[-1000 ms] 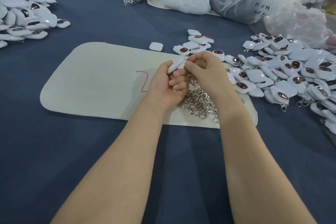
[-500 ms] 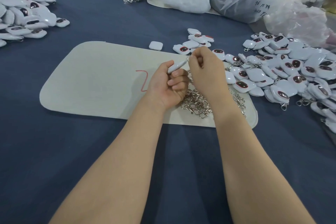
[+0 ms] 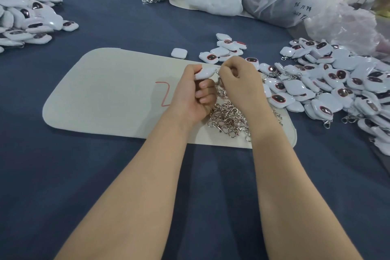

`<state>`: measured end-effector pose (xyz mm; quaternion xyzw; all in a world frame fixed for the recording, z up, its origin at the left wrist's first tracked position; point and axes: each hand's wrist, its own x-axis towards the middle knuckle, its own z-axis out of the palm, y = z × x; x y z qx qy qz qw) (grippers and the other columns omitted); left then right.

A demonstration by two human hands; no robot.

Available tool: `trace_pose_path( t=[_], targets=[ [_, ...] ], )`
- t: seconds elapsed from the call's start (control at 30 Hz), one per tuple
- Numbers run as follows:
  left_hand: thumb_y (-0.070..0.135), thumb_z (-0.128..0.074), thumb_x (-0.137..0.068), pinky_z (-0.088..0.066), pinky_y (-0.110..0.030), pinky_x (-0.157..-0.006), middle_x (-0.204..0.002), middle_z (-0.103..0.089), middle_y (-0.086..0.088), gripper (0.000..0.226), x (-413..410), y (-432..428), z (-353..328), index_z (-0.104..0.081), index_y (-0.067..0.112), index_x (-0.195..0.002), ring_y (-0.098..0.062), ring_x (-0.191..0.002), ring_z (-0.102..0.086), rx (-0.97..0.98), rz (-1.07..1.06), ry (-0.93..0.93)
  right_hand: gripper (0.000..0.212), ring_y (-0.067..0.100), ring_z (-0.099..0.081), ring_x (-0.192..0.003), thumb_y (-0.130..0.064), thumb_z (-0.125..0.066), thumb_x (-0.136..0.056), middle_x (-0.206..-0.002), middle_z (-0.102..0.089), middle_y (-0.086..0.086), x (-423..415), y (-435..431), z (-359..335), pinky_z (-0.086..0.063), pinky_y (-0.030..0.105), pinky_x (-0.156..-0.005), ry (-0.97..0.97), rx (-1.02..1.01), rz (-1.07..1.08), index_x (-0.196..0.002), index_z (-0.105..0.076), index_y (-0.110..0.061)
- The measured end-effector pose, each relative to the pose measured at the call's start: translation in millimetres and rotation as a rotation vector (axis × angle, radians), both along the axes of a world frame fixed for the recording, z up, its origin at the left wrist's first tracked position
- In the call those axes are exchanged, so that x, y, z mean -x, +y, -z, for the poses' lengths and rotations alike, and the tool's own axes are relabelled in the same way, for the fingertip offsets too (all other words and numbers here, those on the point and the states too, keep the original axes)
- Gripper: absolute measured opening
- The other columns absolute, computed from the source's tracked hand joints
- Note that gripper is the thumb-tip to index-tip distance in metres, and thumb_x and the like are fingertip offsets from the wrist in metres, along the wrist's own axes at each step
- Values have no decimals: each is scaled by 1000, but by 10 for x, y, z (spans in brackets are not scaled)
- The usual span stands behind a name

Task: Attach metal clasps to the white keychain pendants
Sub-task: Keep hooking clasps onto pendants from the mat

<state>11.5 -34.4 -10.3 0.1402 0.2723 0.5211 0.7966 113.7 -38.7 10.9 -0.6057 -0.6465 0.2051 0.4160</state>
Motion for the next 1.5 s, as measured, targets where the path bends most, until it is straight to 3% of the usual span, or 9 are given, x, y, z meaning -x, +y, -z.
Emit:
trace_pose_path(
  t=[0.1, 0.2, 0.4, 0.6, 0.77, 0.9, 1.2, 1.37, 1.5],
  targets=[
    [28, -42, -94, -18, -13, -29, -41, -32, 8, 32, -12, 32, -8, -43, 16, -64, -3, -29, -22, -19, -62, 78, 12, 20, -62, -88, -17, -47, -90, -83, -66, 2, 54, 33, 26, -51, 40, -86, 167, 9, 33, -82, -56, -16],
    [29, -46, -95, -21, -14, -31, -43, -35, 7, 31, -42, 31, -8, -49, 16, -67, -3, -32, -24, -46, -99, 120, 9, 19, -62, -94, -19, -52, -92, -90, -65, 0, 63, 56, 64, -49, 43, -92, 262, 20, 36, -84, -55, -19],
    [32, -51, -97, -26, -15, -37, -49, -38, 7, 23, -98, 55, 9, -52, 16, -80, -5, -36, -29, -146, -205, 346, 16, 11, -58, -69, -13, -51, -94, -71, -60, -3, 60, 76, 71, -54, 42, -85, 492, -20, 54, -80, -54, -19],
    [36, -48, -97, -29, -20, -43, -45, -45, 11, 30, -103, 60, 42, -53, 14, -77, -6, -38, -35, -212, -321, 596, 18, 8, -55, -64, -12, -48, -97, -72, -58, -1, 120, 82, 89, -53, 33, -78, 635, 10, 35, -80, -51, -17],
    [35, -49, -96, -30, -16, -39, -48, -46, 9, 29, -96, 64, 37, -51, 14, -77, -5, -36, -35, -199, -356, 612, 12, 7, -55, -60, -11, -49, -97, -69, -57, 0, 103, 84, 103, -50, 23, -65, 569, -1, 48, -85, -52, -13],
    [34, -52, -95, -30, -14, -38, -51, -45, 6, 31, -93, 60, 26, -48, 14, -72, -6, -35, -36, -194, -400, 659, 13, 11, -56, -66, -13, -50, -95, -72, -58, -2, 76, 85, 117, -52, 34, -76, 379, -41, 64, -83, -53, -17],
    [35, -51, -93, -31, -36, -63, -56, -40, 2, 38, -48, 66, 23, -43, 16, -61, -20, -58, -36, -276, -540, 875, 12, 15, -52, -77, -11, -51, -94, -77, -57, -4, 24, 70, 134, -37, 21, -68, -61, -178, 30, -95, -61, -5],
    [34, -51, -94, -34, -31, -60, -57, -40, 5, 37, -45, 74, 44, -42, 13, -65, -17, -59, -38, -315, -619, 965, 11, 15, -45, -69, -9, -50, -93, -71, -53, -4, 25, 63, 143, -32, 12, -59, -127, -189, -7, -89, -60, -7],
    [33, -51, -94, -30, -20, -53, -55, -37, 8, 37, -40, 70, 54, -40, 14, -64, -8, -52, -34, -346, -654, 1009, 12, 17, -45, -69, -7, -50, -93, -74, -56, -1, 26, 64, 147, -30, 22, -63, -167, -176, -31, -88, -60, -5]
  ],
)
